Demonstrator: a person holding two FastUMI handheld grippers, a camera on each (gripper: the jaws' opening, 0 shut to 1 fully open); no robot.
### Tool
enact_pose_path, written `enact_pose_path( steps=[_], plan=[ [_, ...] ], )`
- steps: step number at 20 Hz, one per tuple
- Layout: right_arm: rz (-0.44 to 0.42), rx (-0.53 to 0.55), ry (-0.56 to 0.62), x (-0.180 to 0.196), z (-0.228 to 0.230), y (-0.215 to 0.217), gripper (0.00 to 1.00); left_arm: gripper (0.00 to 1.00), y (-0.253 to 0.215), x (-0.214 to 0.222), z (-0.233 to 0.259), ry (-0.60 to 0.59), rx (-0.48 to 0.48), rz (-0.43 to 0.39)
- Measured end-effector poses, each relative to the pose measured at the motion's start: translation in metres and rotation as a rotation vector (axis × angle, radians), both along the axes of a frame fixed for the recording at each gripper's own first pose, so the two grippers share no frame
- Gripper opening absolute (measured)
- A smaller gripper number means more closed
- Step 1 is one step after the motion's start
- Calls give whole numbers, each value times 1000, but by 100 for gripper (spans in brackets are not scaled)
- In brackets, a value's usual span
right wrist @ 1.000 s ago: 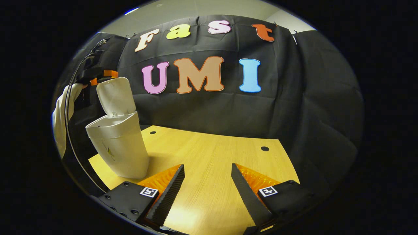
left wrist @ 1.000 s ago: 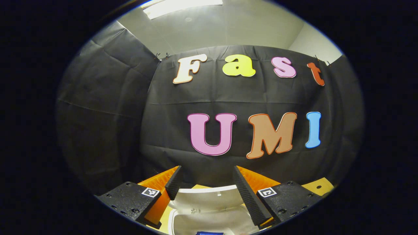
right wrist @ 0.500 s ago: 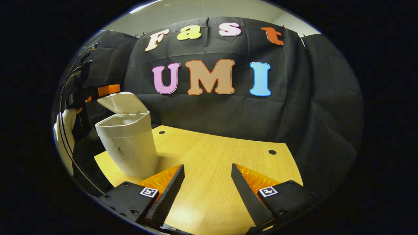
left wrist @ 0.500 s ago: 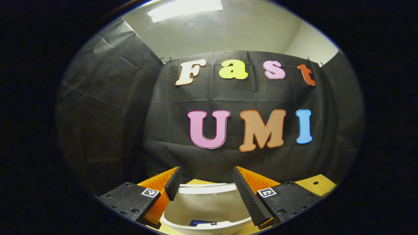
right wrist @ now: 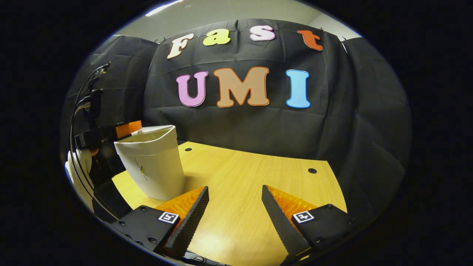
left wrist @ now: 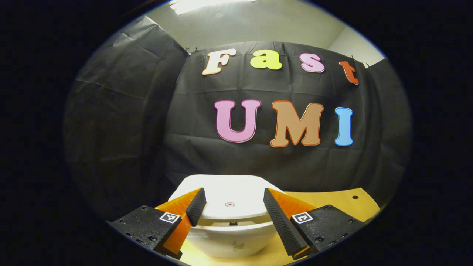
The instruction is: Press the lid of the desktop garbage bin to open it, pick up the crumpled paper on the desktop and throw it into the bin, then pick up the pop can on the desktop and drop it into the bin, and finally close the garbage bin lid.
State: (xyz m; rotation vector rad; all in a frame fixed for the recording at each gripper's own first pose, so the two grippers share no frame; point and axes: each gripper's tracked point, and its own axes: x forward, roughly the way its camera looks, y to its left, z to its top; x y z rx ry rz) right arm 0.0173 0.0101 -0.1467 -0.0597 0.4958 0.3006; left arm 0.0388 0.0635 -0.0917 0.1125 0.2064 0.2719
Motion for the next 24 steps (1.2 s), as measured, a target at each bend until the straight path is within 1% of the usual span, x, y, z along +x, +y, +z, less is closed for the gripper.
enact_pose_path(
  steps=[1,3,5,8,11,13,15,19,20,21,22,24],
  plan=[
    [3,-3,1,-2,-2,0,96,94,1,-1,-5,16,6,4],
    [6,-6,5,-4,-3,0,96,93,1,-3,-5,22,66,-1],
    [9,-2,17,-6,-6,1,96,93,2,-3,-4,15,96,-7],
    [4,7,33,-11,-10,0,96,94,3,-3,-6,11,72,3],
    [0,5,42,-13,-14,-2,96,93,2,-5,-10,25,102,-1],
    [-1,8,46,-13,-15,-1,96,93,3,-5,-9,-6,108,-8],
    [2,5,47,-13,-17,-1,96,95,3,-7,-9,-45,89,-4],
    [9,4,44,-13,-17,1,96,93,2,-7,-6,-124,126,-19],
    [11,5,45,-13,-16,1,97,93,1,-5,-4,-133,131,-27],
    [12,3,43,-13,-16,1,96,93,1,-4,-3,-131,138,-34],
    [13,1,40,-14,-15,1,96,93,3,-5,-5,-114,130,-31],
    [12,1,39,-13,-14,0,96,92,5,-6,2,-125,106,-20]
  ],
)
